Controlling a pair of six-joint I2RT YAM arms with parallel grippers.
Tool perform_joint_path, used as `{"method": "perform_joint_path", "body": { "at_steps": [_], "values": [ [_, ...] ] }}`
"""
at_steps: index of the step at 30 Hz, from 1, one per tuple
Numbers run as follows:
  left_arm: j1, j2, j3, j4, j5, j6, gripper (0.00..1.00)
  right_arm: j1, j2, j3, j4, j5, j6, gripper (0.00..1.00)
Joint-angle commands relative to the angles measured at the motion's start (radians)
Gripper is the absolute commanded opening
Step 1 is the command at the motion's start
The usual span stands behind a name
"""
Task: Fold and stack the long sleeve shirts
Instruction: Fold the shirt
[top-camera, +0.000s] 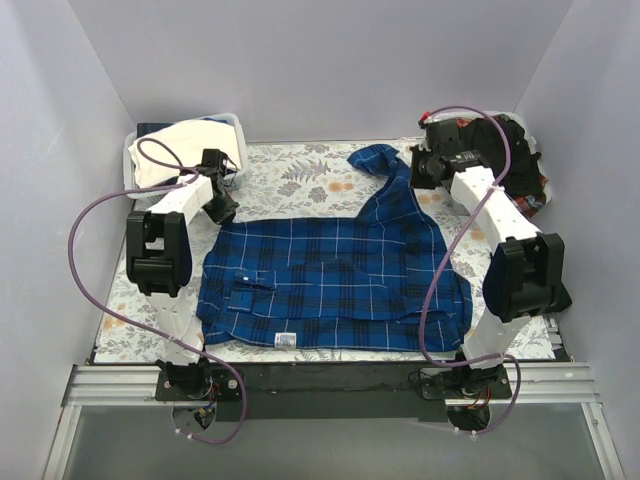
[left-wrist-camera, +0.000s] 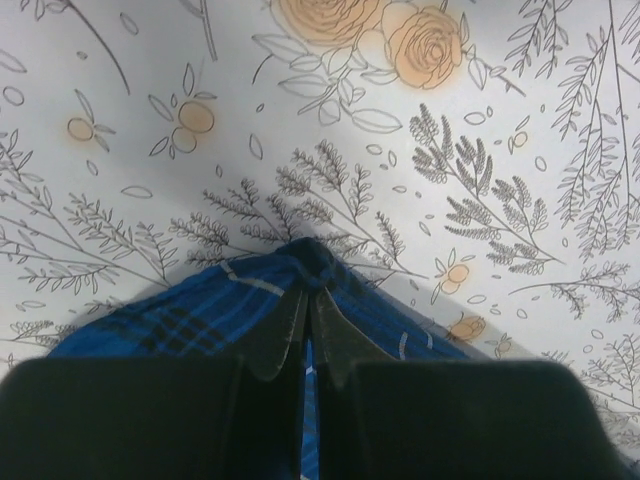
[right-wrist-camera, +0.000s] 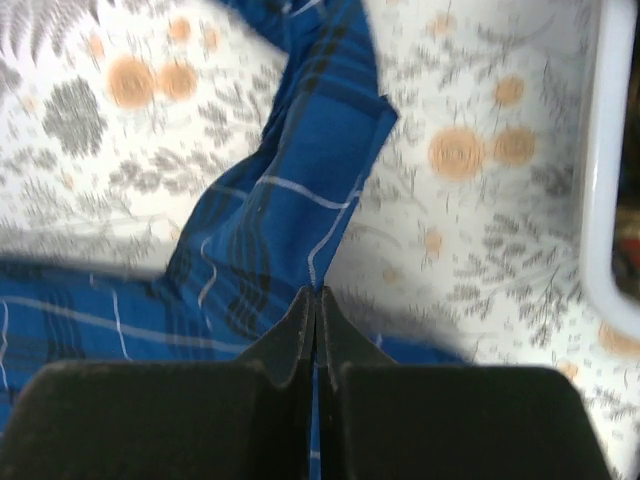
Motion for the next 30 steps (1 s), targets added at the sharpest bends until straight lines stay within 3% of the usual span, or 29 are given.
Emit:
{"method": "perform_joint_path", "body": {
  "at_steps": [1, 9, 21, 30],
  "values": [
    [0.007, -0.110, -0.064, 0.004, 0.009, -0.009, 0.00, -0.007, -0.117, -0.123, -0.006, -0.092, 0.009, 0.01],
    [0.011, -0.193, -0.150, 0.018, 0.040, -0.019, 0.00, -0.008, -0.350, -0.380, -0.003, -0.113, 0.018, 0.01],
    [0.020, -0.245, -0.227, 0.030, 0.017, -0.016, 0.00, -0.007, -0.616, -0.621, -0.066, -0.156, 0.050, 0.01],
    [0.041, -0.343, -0.420, 0.081, -0.006, -0.027, 0.00, -0.007, -0.745, -0.809, -0.117, -0.135, 0.055, 0.01]
  ]
}}
